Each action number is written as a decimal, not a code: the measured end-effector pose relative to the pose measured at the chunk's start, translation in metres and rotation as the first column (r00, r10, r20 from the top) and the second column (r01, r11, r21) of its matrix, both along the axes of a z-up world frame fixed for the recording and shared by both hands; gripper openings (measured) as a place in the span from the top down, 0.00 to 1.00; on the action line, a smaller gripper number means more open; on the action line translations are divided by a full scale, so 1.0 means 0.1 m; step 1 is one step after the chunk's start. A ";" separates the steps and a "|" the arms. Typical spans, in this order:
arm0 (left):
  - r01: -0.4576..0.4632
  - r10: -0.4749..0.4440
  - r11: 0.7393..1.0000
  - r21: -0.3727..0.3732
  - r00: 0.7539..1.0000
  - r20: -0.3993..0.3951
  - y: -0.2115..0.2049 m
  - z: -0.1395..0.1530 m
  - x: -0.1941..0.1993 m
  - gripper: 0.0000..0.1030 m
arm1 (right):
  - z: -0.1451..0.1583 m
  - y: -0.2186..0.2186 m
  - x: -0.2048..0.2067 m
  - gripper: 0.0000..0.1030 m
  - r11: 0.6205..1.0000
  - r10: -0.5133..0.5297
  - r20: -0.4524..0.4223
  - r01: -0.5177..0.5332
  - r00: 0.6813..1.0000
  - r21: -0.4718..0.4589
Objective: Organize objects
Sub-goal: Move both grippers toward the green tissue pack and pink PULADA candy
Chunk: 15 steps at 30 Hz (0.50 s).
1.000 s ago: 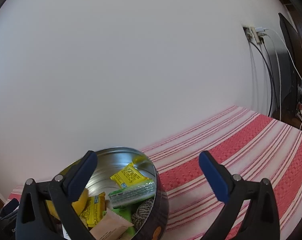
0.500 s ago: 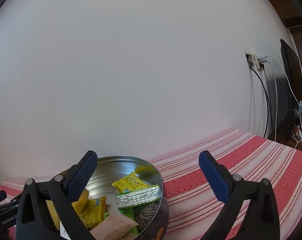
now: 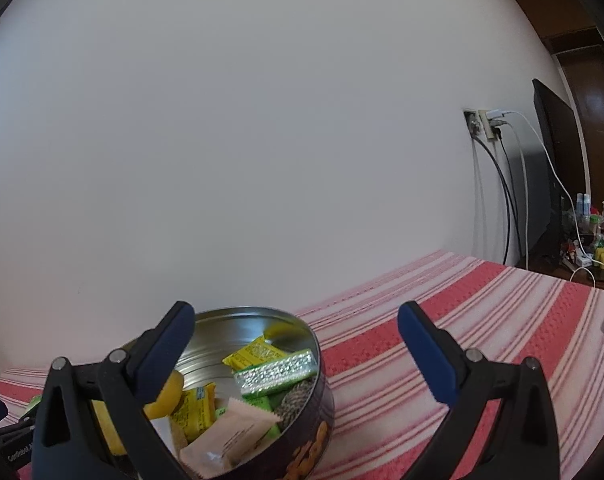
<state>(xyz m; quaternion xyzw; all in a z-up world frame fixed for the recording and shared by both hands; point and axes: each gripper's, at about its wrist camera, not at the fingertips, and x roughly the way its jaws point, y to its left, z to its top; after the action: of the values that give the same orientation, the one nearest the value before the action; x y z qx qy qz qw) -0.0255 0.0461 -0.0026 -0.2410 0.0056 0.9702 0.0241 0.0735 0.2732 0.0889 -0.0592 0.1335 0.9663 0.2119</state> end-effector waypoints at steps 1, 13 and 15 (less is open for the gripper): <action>0.001 -0.001 1.000 0.000 1.000 -0.002 -0.02 0.00 0.01 0.06 | 0.00 -0.03 0.02 0.00 1.000 0.001 0.001 -0.001 1.000 -0.002; -0.022 0.022 0.998 -0.057 1.000 -0.005 -0.38 0.00 -0.04 0.06 | -0.01 -0.60 0.06 0.00 0.996 0.082 0.027 -0.083 0.996 0.046; -0.042 0.042 0.997 -0.061 0.999 -0.004 -0.50 0.00 -0.07 0.06 | -0.02 -0.74 0.01 0.00 0.992 0.109 0.042 -0.111 0.993 0.054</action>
<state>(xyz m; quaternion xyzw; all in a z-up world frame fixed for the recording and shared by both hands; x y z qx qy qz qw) -0.0327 -0.0040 -0.0027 -0.2403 0.0304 0.9702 -0.0036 0.0745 0.1991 0.0869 -0.0793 0.0986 0.9786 0.1625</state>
